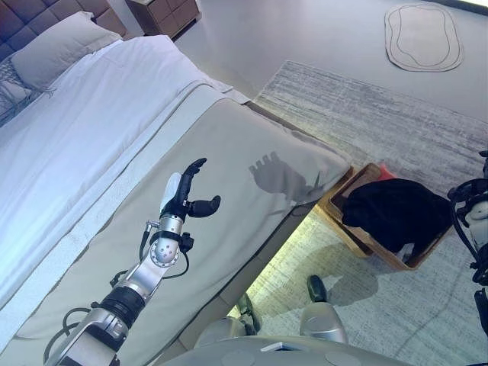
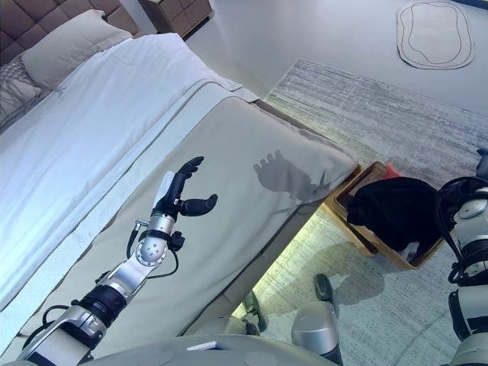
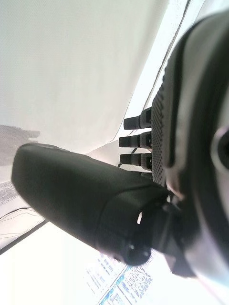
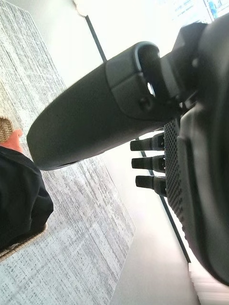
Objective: Pick up the clothes from the bed and place them into the basket
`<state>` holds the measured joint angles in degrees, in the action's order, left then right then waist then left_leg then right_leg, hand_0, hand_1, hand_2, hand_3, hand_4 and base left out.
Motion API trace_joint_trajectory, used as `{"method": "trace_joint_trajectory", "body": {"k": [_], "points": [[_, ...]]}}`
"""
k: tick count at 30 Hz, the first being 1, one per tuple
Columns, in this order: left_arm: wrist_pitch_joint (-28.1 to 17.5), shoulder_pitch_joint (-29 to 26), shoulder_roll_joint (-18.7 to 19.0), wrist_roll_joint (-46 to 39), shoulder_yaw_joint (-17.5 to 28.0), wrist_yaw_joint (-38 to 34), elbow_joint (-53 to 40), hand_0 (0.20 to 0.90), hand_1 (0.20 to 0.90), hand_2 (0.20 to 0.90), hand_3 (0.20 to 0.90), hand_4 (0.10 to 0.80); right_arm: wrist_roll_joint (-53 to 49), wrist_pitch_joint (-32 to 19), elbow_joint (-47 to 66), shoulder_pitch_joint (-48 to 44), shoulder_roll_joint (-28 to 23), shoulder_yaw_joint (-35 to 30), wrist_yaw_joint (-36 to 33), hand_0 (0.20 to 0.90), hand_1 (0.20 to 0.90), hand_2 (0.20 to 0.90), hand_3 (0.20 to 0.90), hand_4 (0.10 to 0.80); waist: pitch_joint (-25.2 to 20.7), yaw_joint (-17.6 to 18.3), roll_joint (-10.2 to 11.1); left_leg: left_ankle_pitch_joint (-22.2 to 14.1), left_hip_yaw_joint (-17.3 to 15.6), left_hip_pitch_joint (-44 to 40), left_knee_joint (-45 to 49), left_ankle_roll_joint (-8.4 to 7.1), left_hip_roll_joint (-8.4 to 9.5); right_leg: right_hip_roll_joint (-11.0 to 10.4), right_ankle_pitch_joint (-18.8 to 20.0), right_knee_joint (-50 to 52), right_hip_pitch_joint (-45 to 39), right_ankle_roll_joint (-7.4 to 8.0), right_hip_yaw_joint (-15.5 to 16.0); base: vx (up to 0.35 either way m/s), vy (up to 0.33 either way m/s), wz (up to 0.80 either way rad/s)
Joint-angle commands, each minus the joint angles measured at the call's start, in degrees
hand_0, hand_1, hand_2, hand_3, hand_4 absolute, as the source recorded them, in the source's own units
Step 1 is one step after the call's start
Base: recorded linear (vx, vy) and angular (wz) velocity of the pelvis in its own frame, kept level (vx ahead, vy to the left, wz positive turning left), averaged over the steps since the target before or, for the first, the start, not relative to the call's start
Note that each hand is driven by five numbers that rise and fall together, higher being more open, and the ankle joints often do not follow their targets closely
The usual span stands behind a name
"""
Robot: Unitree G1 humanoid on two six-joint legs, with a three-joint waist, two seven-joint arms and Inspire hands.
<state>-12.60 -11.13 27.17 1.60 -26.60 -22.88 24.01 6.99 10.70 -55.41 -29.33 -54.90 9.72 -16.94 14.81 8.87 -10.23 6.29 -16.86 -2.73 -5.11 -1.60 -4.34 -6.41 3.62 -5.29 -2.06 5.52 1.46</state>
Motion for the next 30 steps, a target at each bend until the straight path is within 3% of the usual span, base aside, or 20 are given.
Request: {"method": "trace_joint_trajectory", "body": {"k": [1, 12, 19, 30], "points": [[-3.58, -2.39, 1.41, -0.68, 2.81, -1.91, -2.47, 0.900, 0.900, 0.900, 0.900, 0.800, 2.55, -1.70, 3.06, -4.13, -3.47, 0.69, -1.95, 0.900, 0.900, 0.900, 0.900, 0.800, -3.83, -2.11, 5.65, -8.02, 1.25, -5.99, 0.11, -3.40, -1.83, 1.09, -0.77, 0.29, 0.64, -1.50, 1.75, 0.004, -0.008, 0.09], [-3.45, -0.23, 1.53, 0.83, 4.76, -1.71, 0.39, 0.900, 0.900, 0.900, 0.900, 0.800, 0.19, -3.72, 7.02, -2.35, 2.19, 0.78, -4.31, 0.900, 0.900, 0.900, 0.900, 0.800, -6.34, -4.49, 8.21, -7.51, 3.05, -6.16, 0.11, -3.18, -2.46, 1.09, -0.92, 0.29, -1.00, -1.66, 3.42, 0.008, -0.004, 0.05], [-3.20, 1.53, 1.26, 3.63, 5.23, -2.78, 0.22, 0.900, 0.900, 0.900, 0.900, 0.800, -1.48, -5.41, 14.63, 0.39, 11.98, 3.13, -10.59, 0.900, 0.900, 0.900, 0.900, 0.800, -6.84, -6.76, 9.31, -7.58, 4.62, -5.60, 0.11, -2.68, -2.59, 0.56, -1.36, 0.29, -1.92, -1.70, 5.25, -0.017, 0.002, 0.11], [-5.48, 8.14, -0.77, 4.22, 7.12, -2.71, 3.44, 0.900, 0.900, 0.900, 0.900, 0.800, 7.80, -11.49, 22.74, 9.97, 20.34, 6.17, -15.53, 0.900, 0.900, 0.900, 0.900, 0.800, -8.47, -9.37, 9.35, -7.73, 7.31, -4.58, 0.11, -2.06, -2.35, -0.03, -2.74, 0.29, -3.34, -1.54, 7.93, 0.007, 0.021, 0.16]]}}
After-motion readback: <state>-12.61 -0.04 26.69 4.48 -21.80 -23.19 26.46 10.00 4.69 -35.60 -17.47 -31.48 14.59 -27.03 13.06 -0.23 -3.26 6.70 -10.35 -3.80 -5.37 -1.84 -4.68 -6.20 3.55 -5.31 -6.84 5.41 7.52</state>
